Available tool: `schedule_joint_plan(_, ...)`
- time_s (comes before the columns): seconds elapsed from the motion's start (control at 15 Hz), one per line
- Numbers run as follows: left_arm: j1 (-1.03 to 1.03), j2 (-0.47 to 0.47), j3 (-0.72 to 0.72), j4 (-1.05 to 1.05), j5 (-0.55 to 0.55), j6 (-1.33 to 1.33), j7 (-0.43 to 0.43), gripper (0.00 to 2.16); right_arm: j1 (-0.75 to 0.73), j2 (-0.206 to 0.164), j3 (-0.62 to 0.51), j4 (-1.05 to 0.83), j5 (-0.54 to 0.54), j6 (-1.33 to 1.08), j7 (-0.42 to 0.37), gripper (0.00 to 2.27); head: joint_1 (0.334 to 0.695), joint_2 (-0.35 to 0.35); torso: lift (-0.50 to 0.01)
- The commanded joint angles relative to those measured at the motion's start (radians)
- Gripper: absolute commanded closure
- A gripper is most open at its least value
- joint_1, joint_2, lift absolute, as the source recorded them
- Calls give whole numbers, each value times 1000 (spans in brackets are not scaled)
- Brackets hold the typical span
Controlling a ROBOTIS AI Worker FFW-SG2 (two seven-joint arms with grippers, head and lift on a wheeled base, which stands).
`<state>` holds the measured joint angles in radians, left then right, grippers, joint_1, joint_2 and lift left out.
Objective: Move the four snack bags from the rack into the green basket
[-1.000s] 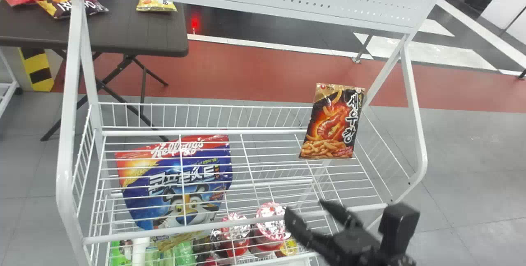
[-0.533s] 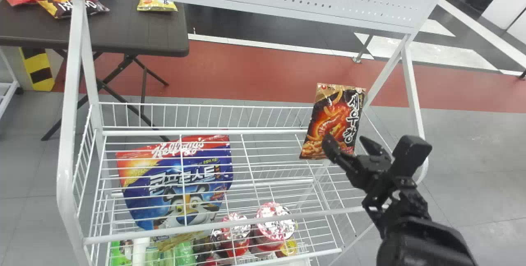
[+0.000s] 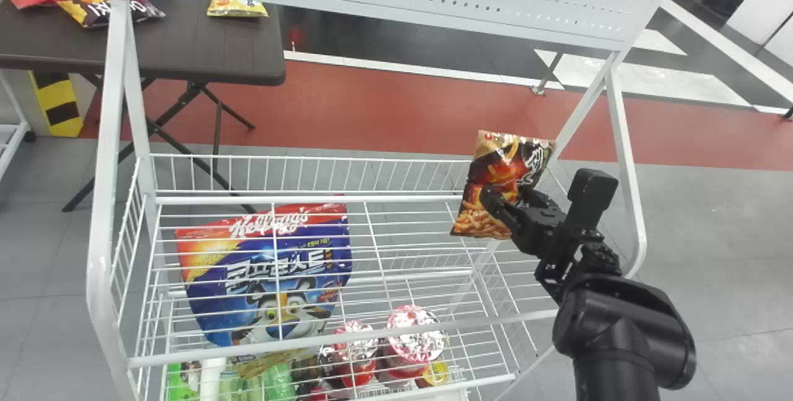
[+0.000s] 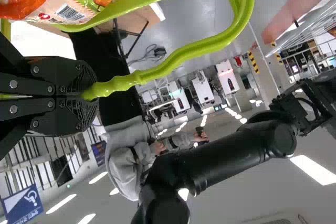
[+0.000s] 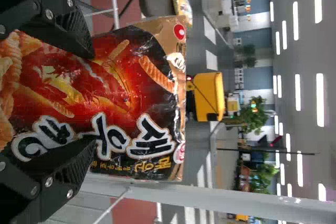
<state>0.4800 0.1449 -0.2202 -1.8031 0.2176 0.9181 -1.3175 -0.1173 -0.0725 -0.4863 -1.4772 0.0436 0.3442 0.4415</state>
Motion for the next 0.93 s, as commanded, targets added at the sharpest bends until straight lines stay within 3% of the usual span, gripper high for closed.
schedule_joint_plan(0.0, -9, 1, -1, 2, 3, 5, 1, 1818, 37, 0, 3, -14, -16, -13, 5, 2236, 695, -350, 0)
schedule_joint_plan(0.27, -15, -1, -2, 1, 2, 11, 3, 1818, 133, 10, 0, -147, -97, -10, 3, 2236, 695, -350, 0)
schedule_joint_plan(0.53, -20, -1, -2, 1, 0, 11, 3, 1818, 323, 25, 25, -453, -168, 63, 17, 2236, 695, -350, 0)
schedule_joint_plan(0.67, -20, -4, -2, 1, 0, 11, 3, 1818, 436, 36, 25, -634, -238, 207, 31, 2236, 695, -350, 0)
schedule_joint_plan(0.87, -18, -4, -1, 1, 0, 11, 3, 1818, 622, 73, 18, -864, -314, 465, 120, 2236, 695, -350, 0)
